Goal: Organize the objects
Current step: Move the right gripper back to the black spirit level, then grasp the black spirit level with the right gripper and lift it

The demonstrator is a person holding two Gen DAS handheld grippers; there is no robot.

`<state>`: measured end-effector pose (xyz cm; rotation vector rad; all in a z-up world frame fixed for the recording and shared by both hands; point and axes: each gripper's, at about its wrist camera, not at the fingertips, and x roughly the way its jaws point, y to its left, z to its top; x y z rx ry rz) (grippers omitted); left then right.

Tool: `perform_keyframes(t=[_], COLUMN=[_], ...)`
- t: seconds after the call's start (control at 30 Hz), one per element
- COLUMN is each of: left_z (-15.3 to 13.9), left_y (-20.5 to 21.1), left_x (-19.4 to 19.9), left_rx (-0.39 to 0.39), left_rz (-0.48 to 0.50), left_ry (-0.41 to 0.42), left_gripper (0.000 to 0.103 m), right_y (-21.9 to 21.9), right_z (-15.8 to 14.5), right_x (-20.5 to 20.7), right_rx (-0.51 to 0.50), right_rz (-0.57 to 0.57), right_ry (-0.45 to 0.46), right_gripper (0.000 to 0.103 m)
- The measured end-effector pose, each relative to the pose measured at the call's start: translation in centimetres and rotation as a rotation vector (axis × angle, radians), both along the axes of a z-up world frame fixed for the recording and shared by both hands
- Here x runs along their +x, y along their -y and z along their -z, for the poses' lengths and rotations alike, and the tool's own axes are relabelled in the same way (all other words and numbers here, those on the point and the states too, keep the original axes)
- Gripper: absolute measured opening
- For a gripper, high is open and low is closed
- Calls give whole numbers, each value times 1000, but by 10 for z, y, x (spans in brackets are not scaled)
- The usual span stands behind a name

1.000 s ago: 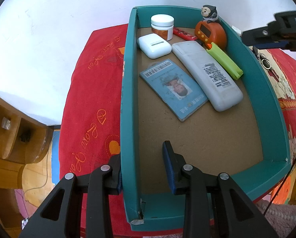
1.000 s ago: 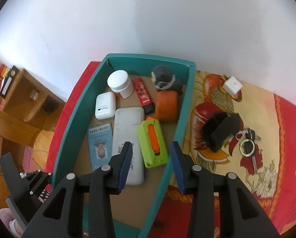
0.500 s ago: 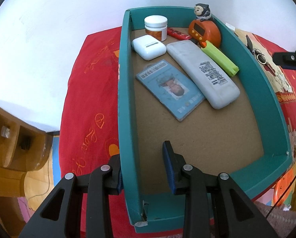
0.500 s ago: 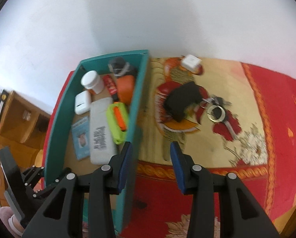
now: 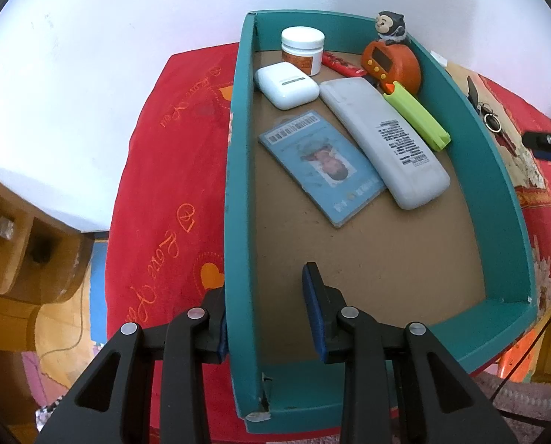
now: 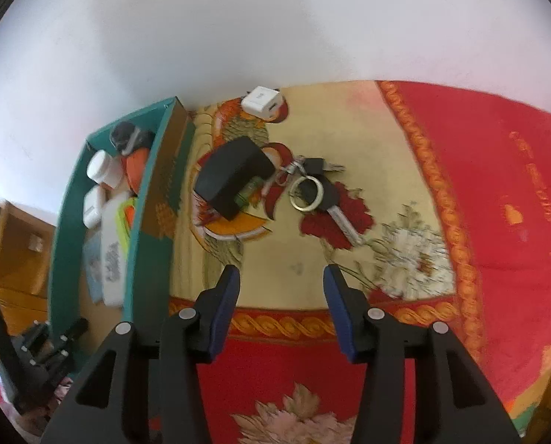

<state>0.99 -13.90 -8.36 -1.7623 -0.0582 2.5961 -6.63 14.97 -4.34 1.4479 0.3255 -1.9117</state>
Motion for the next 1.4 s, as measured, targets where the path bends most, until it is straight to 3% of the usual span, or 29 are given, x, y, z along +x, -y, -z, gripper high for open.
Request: perform_keyframes(t=[0.23,0.47,0.73,0.93,1.17,1.4], left_z=[-1,-2,-3,-4,-4,-4], left_y=[-3,-3,-2,-2,-2,-3], left_x=[4,6,6,6,6,5], left_rx=[-6,-4,-2,-3,-3,-3], left_rz=[-14,-26,-27,-26,-27,-28], left_ry=[0,1,3,1,1,1], left_gripper=[33,33,33,33,33,33], right_y=[39,70,89,97,93,86], right_z=[8,17,28,40,41,35], right_x=[-15,-16,-34,-43,-40,-39], right_rx=[-57,-22,-51,-14,0,-9], right_rz=[-17,-94,11,58,54,39], right_ry=[56,0,99,137,119,109], right_gripper=[48,60,62,62,61,50])
